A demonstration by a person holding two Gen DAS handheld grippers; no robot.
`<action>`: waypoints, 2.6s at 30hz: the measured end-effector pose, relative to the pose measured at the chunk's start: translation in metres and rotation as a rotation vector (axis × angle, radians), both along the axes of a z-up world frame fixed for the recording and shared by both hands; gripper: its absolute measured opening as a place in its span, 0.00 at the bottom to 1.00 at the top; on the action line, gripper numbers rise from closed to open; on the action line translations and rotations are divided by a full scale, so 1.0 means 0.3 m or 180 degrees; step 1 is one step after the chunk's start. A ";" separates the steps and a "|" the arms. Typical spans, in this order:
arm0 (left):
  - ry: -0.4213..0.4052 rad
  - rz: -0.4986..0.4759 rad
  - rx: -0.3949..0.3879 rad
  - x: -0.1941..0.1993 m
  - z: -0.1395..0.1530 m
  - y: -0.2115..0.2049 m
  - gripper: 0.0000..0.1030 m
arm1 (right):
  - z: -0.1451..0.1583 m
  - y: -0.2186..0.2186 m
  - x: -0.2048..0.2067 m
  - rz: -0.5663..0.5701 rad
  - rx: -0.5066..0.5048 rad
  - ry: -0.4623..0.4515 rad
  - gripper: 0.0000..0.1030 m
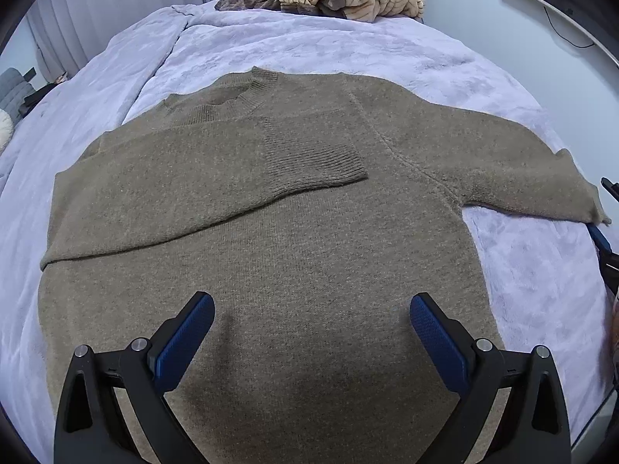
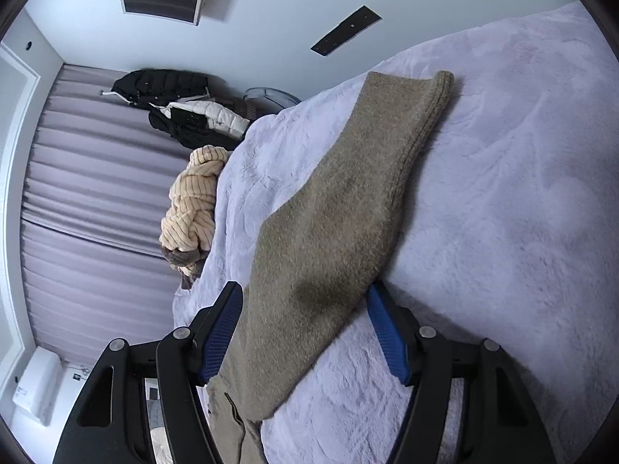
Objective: Fold small clothes
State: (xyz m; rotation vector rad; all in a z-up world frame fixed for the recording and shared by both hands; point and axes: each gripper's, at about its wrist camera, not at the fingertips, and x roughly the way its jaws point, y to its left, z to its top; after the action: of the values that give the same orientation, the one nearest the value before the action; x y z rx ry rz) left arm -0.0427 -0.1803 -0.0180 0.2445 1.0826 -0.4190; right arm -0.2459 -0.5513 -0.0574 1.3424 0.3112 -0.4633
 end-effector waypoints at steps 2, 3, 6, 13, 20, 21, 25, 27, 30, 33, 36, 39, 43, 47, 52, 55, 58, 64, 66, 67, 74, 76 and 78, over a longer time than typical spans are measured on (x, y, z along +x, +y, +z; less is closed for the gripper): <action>-0.0002 -0.0009 0.0005 0.007 0.003 -0.011 0.98 | -0.001 -0.011 0.016 -0.0021 0.0026 -0.0105 0.68; -0.0002 -0.0011 0.0008 0.010 0.005 -0.013 0.98 | -0.004 -0.017 0.022 -0.0029 0.0055 -0.0161 0.68; 0.0008 0.0000 -0.0003 0.022 0.011 -0.010 0.98 | -0.018 -0.020 0.015 -0.0104 0.0170 -0.0295 0.45; -0.0030 0.0011 -0.0005 0.064 0.027 0.008 0.98 | -0.002 -0.026 0.071 0.0090 0.0292 -0.0631 0.09; -0.0080 0.0064 -0.0136 0.136 0.048 0.078 0.98 | 0.254 0.141 0.320 0.1118 -0.0424 -0.0899 0.09; -0.0086 0.0092 -0.0193 0.151 0.052 0.104 0.98 | 0.284 0.177 0.353 0.1262 -0.0527 -0.0884 0.09; -0.0149 0.0330 -0.0339 0.232 0.075 0.231 0.98 | 0.388 0.413 0.570 0.1993 -0.0952 -0.0770 0.09; -0.0193 0.0497 -0.0384 0.278 0.086 0.315 0.98 | 0.396 0.546 0.690 0.2335 -0.1077 -0.0671 0.09; -0.0228 0.0689 -0.0471 0.328 0.087 0.427 0.99 | 0.350 0.768 0.867 0.2847 -0.1156 -0.0480 0.09; -0.0221 0.0855 -0.0513 0.373 0.065 0.529 0.99 | 0.249 0.937 0.973 0.3209 -0.1127 -0.0248 0.09; -0.0171 0.0918 -0.0571 0.408 0.031 0.594 0.98 | 0.131 1.057 1.052 0.3459 -0.1111 0.0163 0.13; -0.0125 0.0881 -0.0726 0.439 0.003 0.633 0.98 | 0.048 1.062 1.036 0.3371 -0.0883 0.0389 0.43; 0.0003 0.0688 -0.1172 0.458 -0.010 0.655 0.98 | 0.045 0.952 0.979 0.2824 -0.0640 0.0309 0.63; 0.0373 0.0433 -0.1784 0.484 -0.038 0.664 0.98 | 0.043 0.862 1.006 0.2424 -0.0447 0.0344 0.09; 0.0817 0.0419 -0.2627 0.526 -0.071 0.722 0.98 | 0.136 1.004 1.102 0.3029 -0.0954 0.0119 0.08; 0.0916 0.0445 -0.2781 0.538 -0.087 0.737 0.99 | 0.142 1.139 1.117 0.3677 -0.1076 0.0069 0.09; 0.0915 0.0377 -0.2708 0.535 -0.081 0.719 0.99 | 0.120 1.255 1.091 0.4124 -0.1285 0.0197 0.16; 0.0923 0.0379 -0.2561 0.545 -0.080 0.696 0.99 | 0.069 1.330 1.050 0.4352 -0.1361 0.0486 0.44; 0.0924 0.0386 -0.2469 0.546 -0.078 0.687 0.99 | 0.065 1.283 1.029 0.4240 -0.1188 0.0480 0.47; 0.0918 0.0394 -0.2416 0.546 -0.079 0.683 0.99 | 0.062 1.250 1.007 0.4165 -0.1087 0.0472 0.51; 0.0840 0.0369 -0.1801 0.547 -0.072 0.639 0.07 | 0.008 0.916 0.727 0.3299 -0.0402 0.0482 0.57; 0.0703 0.0324 -0.1711 0.544 -0.050 0.621 0.07 | -0.013 0.820 0.662 0.2903 -0.0191 0.0452 0.57; 0.0663 0.0269 -0.1737 0.546 -0.024 0.602 0.07 | -0.034 0.720 0.612 0.2388 -0.0008 0.0404 0.59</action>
State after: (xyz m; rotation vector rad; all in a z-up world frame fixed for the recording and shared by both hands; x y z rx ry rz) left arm 0.1210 0.0002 -0.0252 -0.3332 1.1340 -0.6556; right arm -0.0623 -0.3353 -0.0676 1.0951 0.8757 0.0843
